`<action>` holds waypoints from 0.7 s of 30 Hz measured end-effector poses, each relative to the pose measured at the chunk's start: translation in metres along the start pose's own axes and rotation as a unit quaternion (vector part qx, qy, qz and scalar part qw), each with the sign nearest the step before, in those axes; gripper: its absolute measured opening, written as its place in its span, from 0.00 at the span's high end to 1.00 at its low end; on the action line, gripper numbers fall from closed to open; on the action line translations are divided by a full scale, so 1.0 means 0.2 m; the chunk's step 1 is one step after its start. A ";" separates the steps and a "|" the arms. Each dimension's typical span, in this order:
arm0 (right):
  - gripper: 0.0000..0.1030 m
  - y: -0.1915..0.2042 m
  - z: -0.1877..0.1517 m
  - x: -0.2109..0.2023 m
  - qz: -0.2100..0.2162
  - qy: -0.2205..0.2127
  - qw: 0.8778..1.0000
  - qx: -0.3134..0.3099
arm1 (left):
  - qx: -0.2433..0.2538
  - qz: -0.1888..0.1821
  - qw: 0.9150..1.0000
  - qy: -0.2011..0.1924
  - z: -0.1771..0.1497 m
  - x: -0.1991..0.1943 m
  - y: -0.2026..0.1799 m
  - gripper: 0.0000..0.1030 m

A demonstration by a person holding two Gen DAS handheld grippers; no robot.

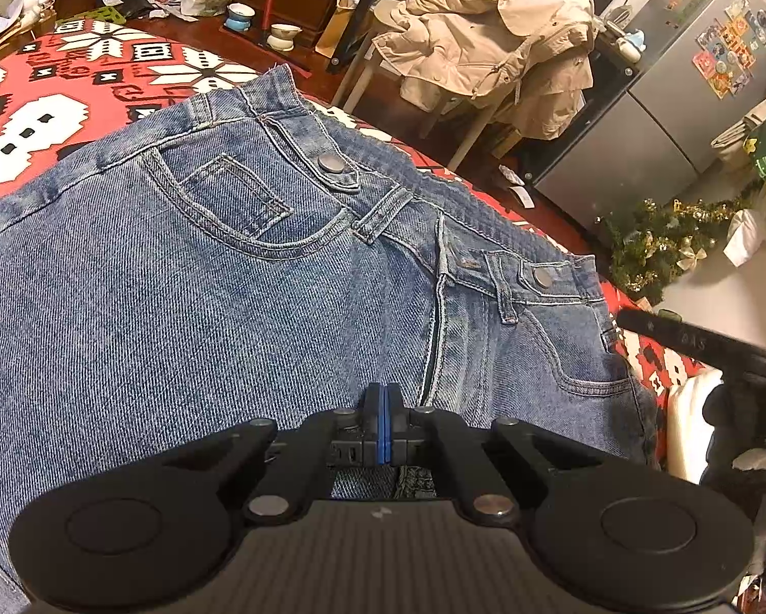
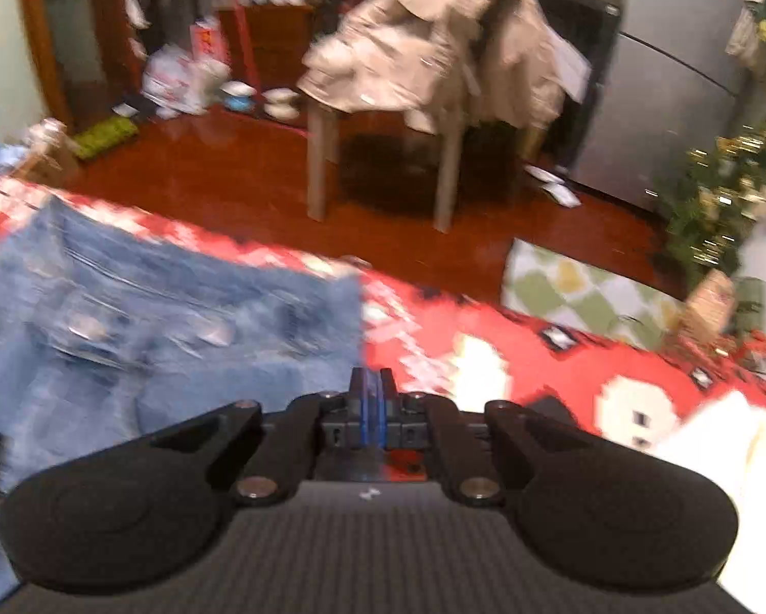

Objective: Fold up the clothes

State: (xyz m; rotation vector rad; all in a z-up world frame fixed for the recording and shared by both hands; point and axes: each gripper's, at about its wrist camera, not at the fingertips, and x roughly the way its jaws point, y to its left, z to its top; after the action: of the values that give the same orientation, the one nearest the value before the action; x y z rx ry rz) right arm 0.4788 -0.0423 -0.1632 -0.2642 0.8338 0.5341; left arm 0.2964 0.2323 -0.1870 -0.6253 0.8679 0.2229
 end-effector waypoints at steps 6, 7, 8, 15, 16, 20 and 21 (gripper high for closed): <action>0.98 0.04 0.10 0.18 0.004 0.013 1.000 -0.002 | 0.000 -0.003 1.000 0.000 0.00 0.00 0.00 0.97; 1.00 0.03 0.12 0.21 0.002 0.013 1.000 0.006 | 0.001 -0.002 1.000 0.000 0.00 0.00 0.00 0.97; 1.00 0.02 0.15 0.24 0.000 0.013 1.000 0.014 | 0.004 -0.002 1.000 -0.001 0.00 0.00 0.00 0.97; 0.95 -0.03 0.28 0.31 -0.026 0.007 0.999 0.033 | 0.002 -0.005 1.000 0.002 0.00 0.00 0.00 0.97; 0.95 -0.04 0.29 0.25 -0.017 -0.002 0.999 0.034 | -0.001 -0.007 1.000 0.003 0.00 0.00 0.01 0.97; 0.95 -0.05 0.18 0.02 0.012 0.008 0.999 0.032 | -0.009 -0.011 1.000 0.007 0.01 0.00 0.01 0.97; 0.95 -0.04 0.12 -0.03 0.010 0.018 0.999 0.026 | -0.009 -0.011 1.000 0.006 0.01 0.00 0.01 0.97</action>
State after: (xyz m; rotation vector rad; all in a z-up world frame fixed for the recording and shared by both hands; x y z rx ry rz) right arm 0.4953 -0.0411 -0.1437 -0.2175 0.8844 0.5267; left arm 0.2967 0.2347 -0.1879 -0.6527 0.8713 0.2068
